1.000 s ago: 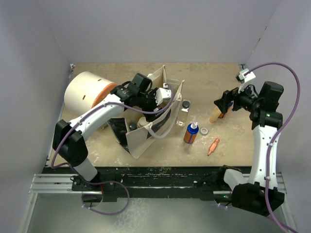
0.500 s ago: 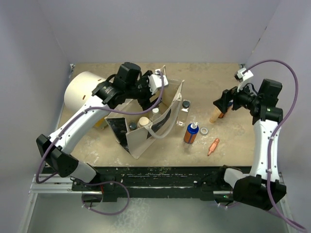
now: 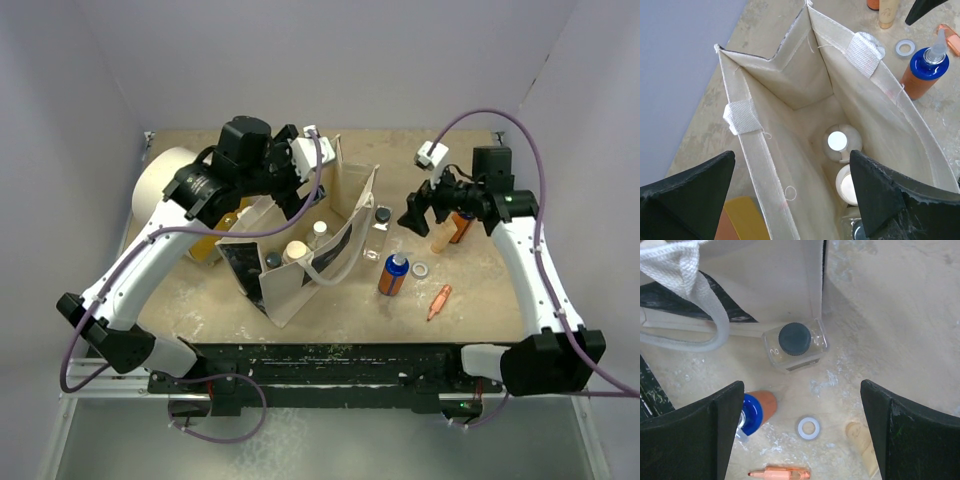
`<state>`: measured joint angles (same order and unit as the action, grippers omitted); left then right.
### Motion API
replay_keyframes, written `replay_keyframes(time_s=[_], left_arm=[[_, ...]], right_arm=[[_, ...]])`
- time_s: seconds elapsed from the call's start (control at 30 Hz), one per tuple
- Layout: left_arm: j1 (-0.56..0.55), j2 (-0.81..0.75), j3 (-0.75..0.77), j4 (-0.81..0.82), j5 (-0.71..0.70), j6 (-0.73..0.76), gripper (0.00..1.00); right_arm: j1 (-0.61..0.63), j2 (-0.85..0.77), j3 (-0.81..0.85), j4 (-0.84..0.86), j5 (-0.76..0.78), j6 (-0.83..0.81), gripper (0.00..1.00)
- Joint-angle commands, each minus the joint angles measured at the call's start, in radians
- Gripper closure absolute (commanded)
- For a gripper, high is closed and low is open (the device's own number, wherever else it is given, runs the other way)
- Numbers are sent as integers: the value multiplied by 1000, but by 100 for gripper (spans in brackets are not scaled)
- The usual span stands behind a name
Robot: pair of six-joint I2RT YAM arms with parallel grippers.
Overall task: Place the personal care products into the canvas bag
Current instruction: Place the care product in the canvas bag, then pick up the care product from the center of the board.
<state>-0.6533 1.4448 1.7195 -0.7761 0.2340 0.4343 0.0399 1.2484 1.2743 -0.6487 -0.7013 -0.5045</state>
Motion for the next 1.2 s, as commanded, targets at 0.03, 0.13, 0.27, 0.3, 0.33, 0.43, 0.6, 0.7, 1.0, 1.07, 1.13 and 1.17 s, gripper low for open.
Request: replay_keyframes(time_s=[0.03, 0.13, 0.27, 0.3, 0.33, 0.43, 0.6, 0.7, 1.0, 1.07, 1.13, 1.17], left_arm=[[16, -60, 37, -37, -35, -12, 0], [27, -78, 20, -43, -35, -17, 1], [71, -101, 8, -52, -15, -24, 1], [82, -108, 5, -52, -8, -26, 1], [95, -116, 2, -52, 1, -27, 1], [126, -136, -7, -51, 21, -29, 1], [166, -163, -20, -51, 48, -35, 1], [182, -176, -30, -46, 59, -37, 1], [214, -200, -57, -31, 86, -57, 1], [219, -206, -64, -23, 78, -58, 1], [220, -212, -70, -19, 73, -57, 1], [222, -215, -74, -19, 74, -56, 1]], right_arm=[[70, 57, 34, 10, 35, -103, 0], [99, 96, 30, 20, 45, -137, 0], [120, 141, 23, 45, 45, -161, 0], [123, 149, 17, 56, 43, -165, 0], [126, 156, 9, 72, 42, -166, 0], [130, 169, -23, 130, 26, -169, 0], [136, 188, -74, 190, -13, -177, 0], [139, 195, -112, 238, -23, -172, 0], [149, 241, -172, 334, -41, -159, 3], [154, 256, -173, 341, -42, -160, 4], [157, 265, -174, 346, -45, -162, 5], [158, 270, -174, 347, -48, -163, 6]])
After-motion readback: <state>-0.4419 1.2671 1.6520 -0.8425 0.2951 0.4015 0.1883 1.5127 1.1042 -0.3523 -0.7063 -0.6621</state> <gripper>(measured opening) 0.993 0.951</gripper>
